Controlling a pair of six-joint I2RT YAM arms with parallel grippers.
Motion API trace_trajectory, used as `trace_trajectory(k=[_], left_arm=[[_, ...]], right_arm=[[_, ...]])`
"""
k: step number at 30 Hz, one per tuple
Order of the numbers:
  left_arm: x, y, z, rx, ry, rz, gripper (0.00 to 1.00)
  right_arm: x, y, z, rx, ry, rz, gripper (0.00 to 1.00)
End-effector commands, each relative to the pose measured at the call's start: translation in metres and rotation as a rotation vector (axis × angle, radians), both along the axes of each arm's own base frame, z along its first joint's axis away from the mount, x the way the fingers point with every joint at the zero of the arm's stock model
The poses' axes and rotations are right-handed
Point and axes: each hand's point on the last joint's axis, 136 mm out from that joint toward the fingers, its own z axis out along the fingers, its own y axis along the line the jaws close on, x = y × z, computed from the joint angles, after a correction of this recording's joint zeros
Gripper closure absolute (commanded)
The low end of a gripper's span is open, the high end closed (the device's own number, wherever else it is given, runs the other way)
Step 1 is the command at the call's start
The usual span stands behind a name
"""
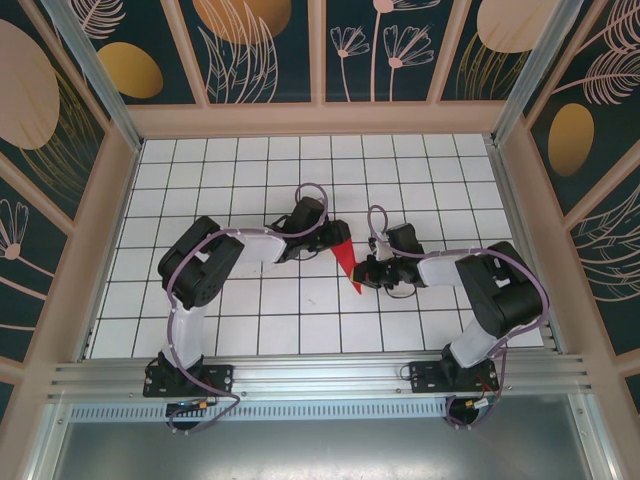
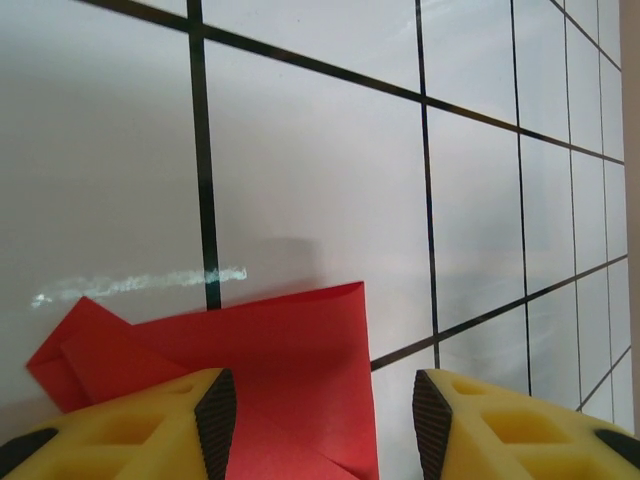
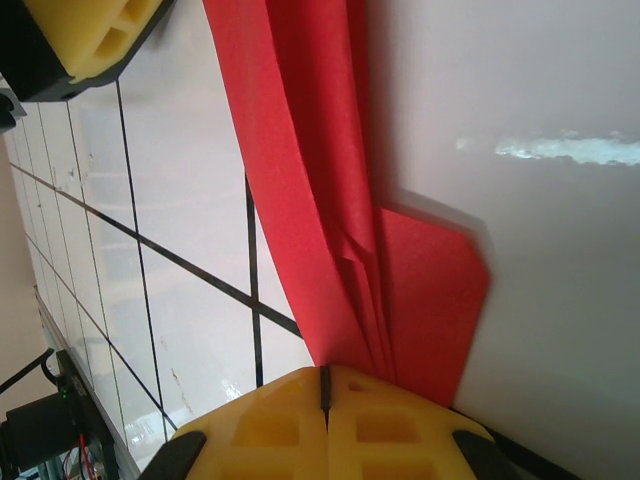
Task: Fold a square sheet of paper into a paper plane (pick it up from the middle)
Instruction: Fold the wing for the fifth time at the center of the table.
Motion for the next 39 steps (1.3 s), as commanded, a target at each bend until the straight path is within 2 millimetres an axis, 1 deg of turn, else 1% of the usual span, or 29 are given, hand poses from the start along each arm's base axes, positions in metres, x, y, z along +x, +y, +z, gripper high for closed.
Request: trace_trajectory(k=[1,8,12,15,19,21,24,27,29,30,32,34,35,37,38,39], left_arm=[[0.013,0.025,-0.03,0.115,0.018,0.026,0.48],[0.027,0.047,-0.03,0.16,0.004,0.047,0.48],[0.035,0.057,-0.023,0.173,-0.013,0.057,0.48],[0.04,0.059,-0.008,0.17,-0.04,0.06,0.47],[0.042,0.059,0.018,0.155,-0.078,0.059,0.46],[0.039,0.058,0.03,0.134,-0.09,0.052,0.46],[0.027,0.055,0.042,0.07,-0.091,0.034,0.46],[0.013,0.056,0.048,-0.001,-0.082,0.031,0.47],[0.003,0.054,0.054,-0.05,-0.074,0.026,0.46],[-0.004,0.055,0.052,-0.055,-0.065,0.024,0.47],[-0.015,0.053,0.053,-0.054,-0.061,0.016,0.46],[-0.023,0.05,0.05,-0.034,-0.047,0.013,0.45],[-0.027,0.049,0.047,-0.023,-0.037,0.013,0.44],[-0.036,0.042,0.043,-0.013,-0.023,0.006,0.43],[-0.041,0.038,0.039,-0.011,-0.012,0.004,0.42],[-0.044,0.034,0.037,-0.014,-0.004,0.0,0.42]], right_arm=[[-0.049,-0.032,-0.048,-0.181,0.187,-0.005,0.98],[-0.05,-0.032,-0.048,-0.175,0.189,-0.005,0.98],[-0.05,-0.031,-0.047,-0.171,0.188,-0.007,0.98],[-0.046,-0.029,-0.045,-0.164,0.181,-0.007,0.98],[-0.042,-0.027,-0.042,-0.159,0.173,-0.01,0.98],[-0.041,-0.026,-0.041,-0.155,0.167,-0.009,0.97],[-0.036,-0.022,-0.035,-0.134,0.151,-0.009,0.96],[-0.028,-0.011,-0.017,-0.075,0.106,0.007,0.93],[-0.021,0.0,0.004,-0.017,0.05,0.029,0.87],[-0.019,0.003,0.014,0.005,0.025,0.036,0.85],[-0.012,0.007,0.038,0.041,-0.045,0.038,0.79],[-0.004,0.002,0.053,0.027,-0.103,0.008,0.75],[-0.001,-0.003,0.059,0.014,-0.131,-0.012,0.71],[0.005,-0.012,0.07,-0.004,-0.182,-0.05,0.69],[0.008,-0.02,0.071,-0.03,-0.202,-0.083,0.66],[0.011,-0.027,0.072,-0.053,-0.217,-0.112,0.64]])
